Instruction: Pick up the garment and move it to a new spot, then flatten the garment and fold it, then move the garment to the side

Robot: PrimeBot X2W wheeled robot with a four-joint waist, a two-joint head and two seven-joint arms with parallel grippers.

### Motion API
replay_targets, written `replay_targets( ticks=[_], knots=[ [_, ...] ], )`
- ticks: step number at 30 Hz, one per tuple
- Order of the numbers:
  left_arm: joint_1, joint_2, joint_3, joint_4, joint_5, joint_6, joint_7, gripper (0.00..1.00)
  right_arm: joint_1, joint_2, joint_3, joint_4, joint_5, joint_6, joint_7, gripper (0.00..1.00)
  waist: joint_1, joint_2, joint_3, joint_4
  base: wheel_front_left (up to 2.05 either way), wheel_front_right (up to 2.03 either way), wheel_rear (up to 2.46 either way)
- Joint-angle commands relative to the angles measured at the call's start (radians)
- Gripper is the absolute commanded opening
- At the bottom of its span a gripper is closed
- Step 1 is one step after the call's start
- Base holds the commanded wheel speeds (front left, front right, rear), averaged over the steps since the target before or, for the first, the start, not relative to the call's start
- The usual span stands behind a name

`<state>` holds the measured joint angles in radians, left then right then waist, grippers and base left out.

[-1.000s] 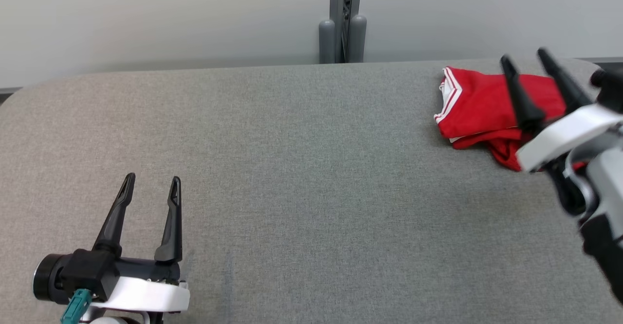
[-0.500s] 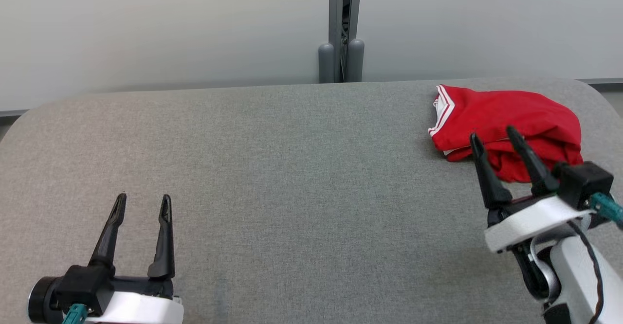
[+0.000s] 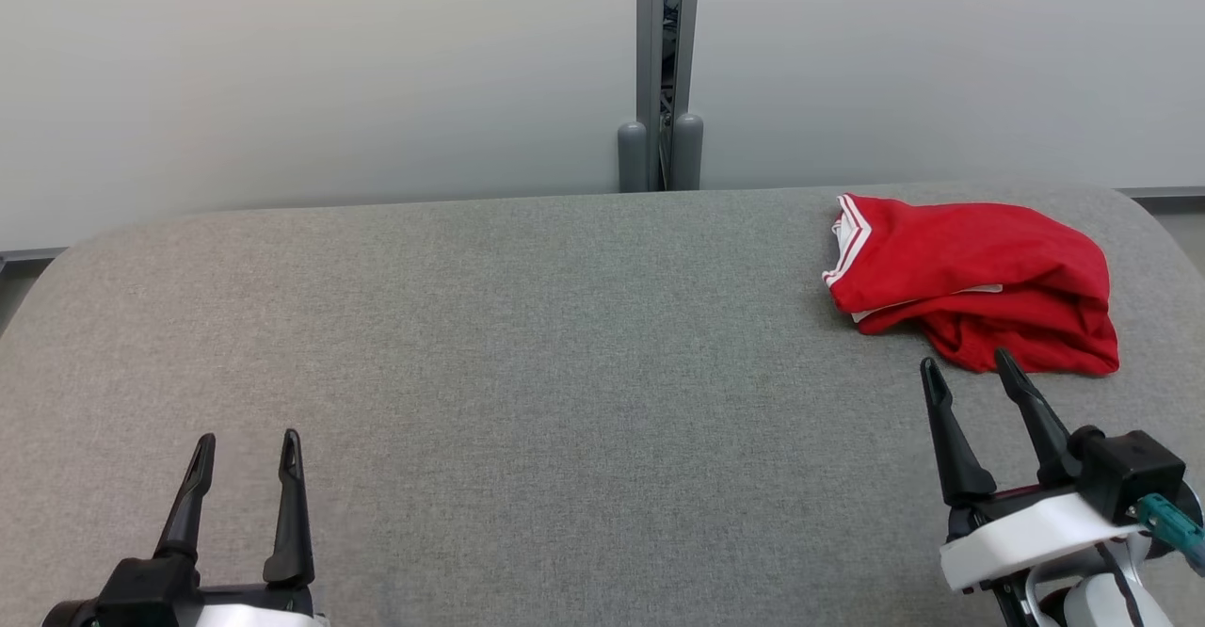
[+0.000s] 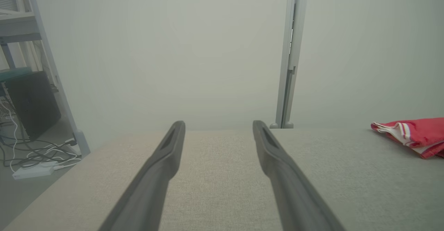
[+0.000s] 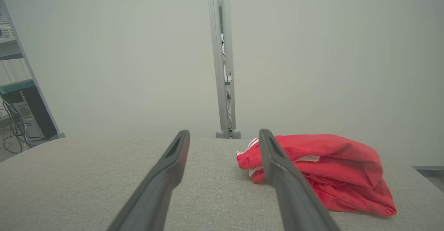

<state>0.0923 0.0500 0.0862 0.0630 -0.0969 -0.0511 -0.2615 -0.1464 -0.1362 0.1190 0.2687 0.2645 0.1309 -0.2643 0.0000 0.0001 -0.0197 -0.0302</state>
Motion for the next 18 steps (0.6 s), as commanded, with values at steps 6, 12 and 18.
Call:
replay_targets(
  ticks=[6,12,18],
  knots=[
    [0.025,0.008,0.029,0.023,0.01,0.014,-0.003,1.0,0.066,0.039,-0.033,-0.033,-0.055,0.0,-0.001,1.0,0.0,-0.0001,-0.018,0.007,0.0,0.0,0.0],
    [0.036,0.019,0.029,0.046,0.015,0.0,-0.003,1.0,0.077,0.058,-0.035,-0.031,-0.067,0.0,-0.001,1.0,0.0,-0.0001,-0.025,0.013,0.0,0.0,0.0],
    [0.03,0.038,0.006,0.071,0.022,-0.025,-0.003,1.0,0.07,0.064,-0.04,-0.005,-0.076,0.0,-0.001,1.0,0.0,-0.0001,-0.028,0.019,0.0,0.0,0.0]
  ],
)
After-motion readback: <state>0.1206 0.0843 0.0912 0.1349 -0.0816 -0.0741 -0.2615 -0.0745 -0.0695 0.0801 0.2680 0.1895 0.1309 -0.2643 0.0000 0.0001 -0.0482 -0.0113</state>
